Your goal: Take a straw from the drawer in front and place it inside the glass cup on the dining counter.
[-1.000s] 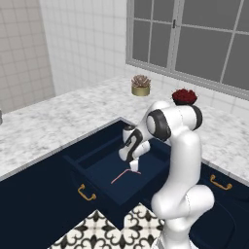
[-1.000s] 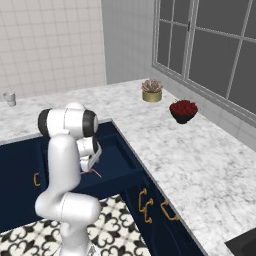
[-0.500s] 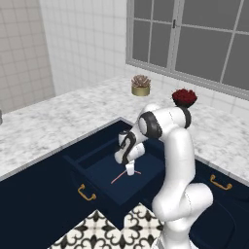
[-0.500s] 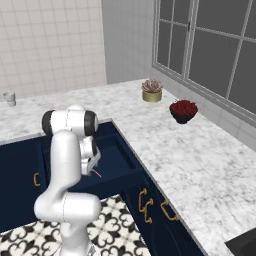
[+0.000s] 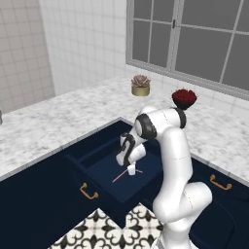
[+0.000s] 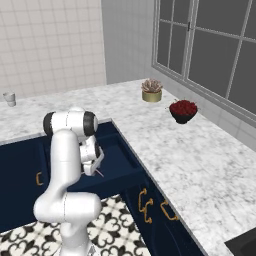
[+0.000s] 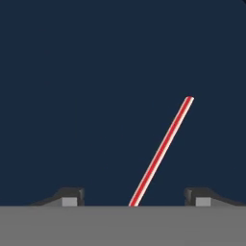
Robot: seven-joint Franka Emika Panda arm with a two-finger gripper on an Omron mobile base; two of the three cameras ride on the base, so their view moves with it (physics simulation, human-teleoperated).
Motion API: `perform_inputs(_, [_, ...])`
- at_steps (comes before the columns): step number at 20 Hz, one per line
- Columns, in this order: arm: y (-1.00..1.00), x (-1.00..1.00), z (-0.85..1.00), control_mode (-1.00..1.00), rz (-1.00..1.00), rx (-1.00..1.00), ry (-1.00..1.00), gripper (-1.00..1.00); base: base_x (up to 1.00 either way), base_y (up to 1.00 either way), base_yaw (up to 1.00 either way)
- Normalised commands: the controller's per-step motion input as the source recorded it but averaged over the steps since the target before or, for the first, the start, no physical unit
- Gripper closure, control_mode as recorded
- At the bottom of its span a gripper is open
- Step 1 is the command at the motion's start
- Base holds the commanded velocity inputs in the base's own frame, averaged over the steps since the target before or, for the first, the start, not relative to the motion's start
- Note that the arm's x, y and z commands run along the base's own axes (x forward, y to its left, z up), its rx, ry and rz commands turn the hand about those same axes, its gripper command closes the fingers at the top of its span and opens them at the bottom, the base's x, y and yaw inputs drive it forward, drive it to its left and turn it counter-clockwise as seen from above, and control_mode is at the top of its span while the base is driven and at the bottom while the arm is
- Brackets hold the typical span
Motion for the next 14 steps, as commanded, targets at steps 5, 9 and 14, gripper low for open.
perform_inputs(5, [0.13, -0.81, -0.88, -1.0, -0.17, 0.0, -0.08, 1.0, 0.0, 0.0, 0.0])
perform_inputs(9, [0.28, -1.0, -0.98, -1.0, -0.19, 0.0, -0.04, 1.0, 0.0, 0.0, 0.0])
perform_inputs(14, [0.3, -1.0, -0.73, -1.0, -0.17, 0.03, -0.03, 1.0, 0.0, 0.0, 0.0])
